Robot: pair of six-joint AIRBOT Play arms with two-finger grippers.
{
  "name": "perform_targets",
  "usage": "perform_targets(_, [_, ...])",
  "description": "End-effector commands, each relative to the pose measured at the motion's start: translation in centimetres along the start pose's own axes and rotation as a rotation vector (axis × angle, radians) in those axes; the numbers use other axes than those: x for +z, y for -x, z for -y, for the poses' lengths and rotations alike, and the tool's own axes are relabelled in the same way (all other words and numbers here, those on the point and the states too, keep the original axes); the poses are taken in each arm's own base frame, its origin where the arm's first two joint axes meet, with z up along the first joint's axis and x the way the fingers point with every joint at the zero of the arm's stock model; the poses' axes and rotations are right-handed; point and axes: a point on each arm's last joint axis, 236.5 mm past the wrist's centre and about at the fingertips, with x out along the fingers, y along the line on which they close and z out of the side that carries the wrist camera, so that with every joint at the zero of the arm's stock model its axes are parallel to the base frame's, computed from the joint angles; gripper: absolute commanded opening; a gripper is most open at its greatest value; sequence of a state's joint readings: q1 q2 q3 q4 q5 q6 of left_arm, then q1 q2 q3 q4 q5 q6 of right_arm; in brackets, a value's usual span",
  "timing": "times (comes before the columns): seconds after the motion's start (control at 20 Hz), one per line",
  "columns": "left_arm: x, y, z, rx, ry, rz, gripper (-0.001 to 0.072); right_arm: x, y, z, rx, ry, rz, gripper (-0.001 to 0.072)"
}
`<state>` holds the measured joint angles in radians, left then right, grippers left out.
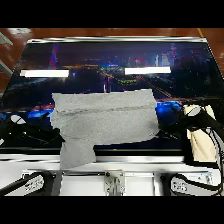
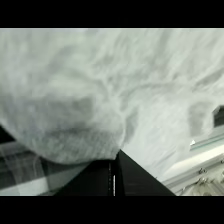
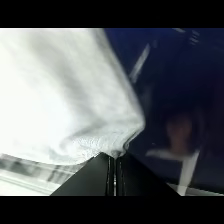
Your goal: Fold the shirts.
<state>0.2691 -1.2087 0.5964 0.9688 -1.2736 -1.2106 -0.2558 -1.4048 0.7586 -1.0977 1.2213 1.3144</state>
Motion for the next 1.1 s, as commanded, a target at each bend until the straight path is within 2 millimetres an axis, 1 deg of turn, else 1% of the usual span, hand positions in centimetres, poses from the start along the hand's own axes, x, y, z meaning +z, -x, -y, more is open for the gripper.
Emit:
perform_targets(0.0, [4.8, 4.8, 2.9, 0.004, -0.107, 0.17, 0.0029, 2.6, 3.5, -2.7, 0.018, 0.087, 0.12, 0.0054])
perform_targets(0.05, [6.8, 6.8, 4.5, -0.01, -0.132, 0.236, 0.0029, 4.0, 4.8, -3.5, 0.027, 0.097, 0.166, 0.0054])
perform_targets(0.1, [8.6, 8.6, 5.6, -0.014, -0.145, 0.3, 0.0028, 5.6, 6.1, -4.2, 0.027, 0.11, 0.219, 0.0054])
perform_targets(0.15, [10.6, 10.2, 6.2, -0.008, -0.144, 0.369, 0.0028, 7.6, 7.1, -4.7, 0.007, 0.126, 0.285, 0.0054])
perform_targets(0.2, [12.3, 11.2, 6.6, -0.006, -0.139, 0.418, 0.0028, 9.5, 7.9, -5.6, -0.004, 0.149, 0.342, 0.0054])
perform_targets(0.25, [13.7, 11.7, 6.8, -0.012, -0.137, 0.444, 0.0028, 11.4, 8.4, -6.9, -0.011, 0.177, 0.388, 0.0054])
perform_targets(0.35, [15.9, 11.5, 6.7, -0.038, -0.117, 0.446, 0.0028, 14.7, 8.6, -8.7, -0.044, 0.218, 0.439, 0.0054])
perform_targets(0.45, [18.3, 11.1, 6.6, -0.069, -0.091, 0.455, 0.0029, 18.0, 8.5, -9.3, -0.086, 0.218, 0.464, 0.0054])
perform_targets(0.55, [21.1, 11.1, 7.3, -0.131, -0.063, 0.48, 0.0029, 20.6, 8.5, -9.8, -0.083, 0.205, 0.481, 0.0054])
perform_targets(0.6, [22.4, 10.9, 7.5, -0.164, -0.052, 0.488, 0.0029, 21.6, 8.3, -9.8, -0.079, 0.192, 0.483, 0.0054])
perform_targets(0.7, [24.5, 10.3, 7.1, -0.186, -0.028, 0.492, 0.0029, 23.1, 7.6, -9.7, -0.074, 0.182, 0.48, 0.0054])
perform_targets(0.85, [28.1, 10.7, 7.2, -0.281, 0.036, 0.548, 0.0029, 24.5, 6.7, -9.4, -0.071, 0.177, 0.479, 0.0054])
perform_targets(0.9, [29.0, 10.8, 7.3, -0.303, 0.049, 0.563, 0.003, 24.8, 6.6, -9.3, -0.072, 0.173, 0.488, 0.0054])
perform_targets(0.95, [29.7, 10.5, 7.2, -0.307, 0.054, 0.566, 0.003, 25.1, 6.4, -9.2, -0.072, 0.17, 0.495, 0.0054])
perform_targets(1.05, [29.9, 9.0, 6.4, -0.3, 0.071, 0.538, 0.003, 25.3, 6.1, -9.0, -0.071, 0.161, 0.495, 0.0055])
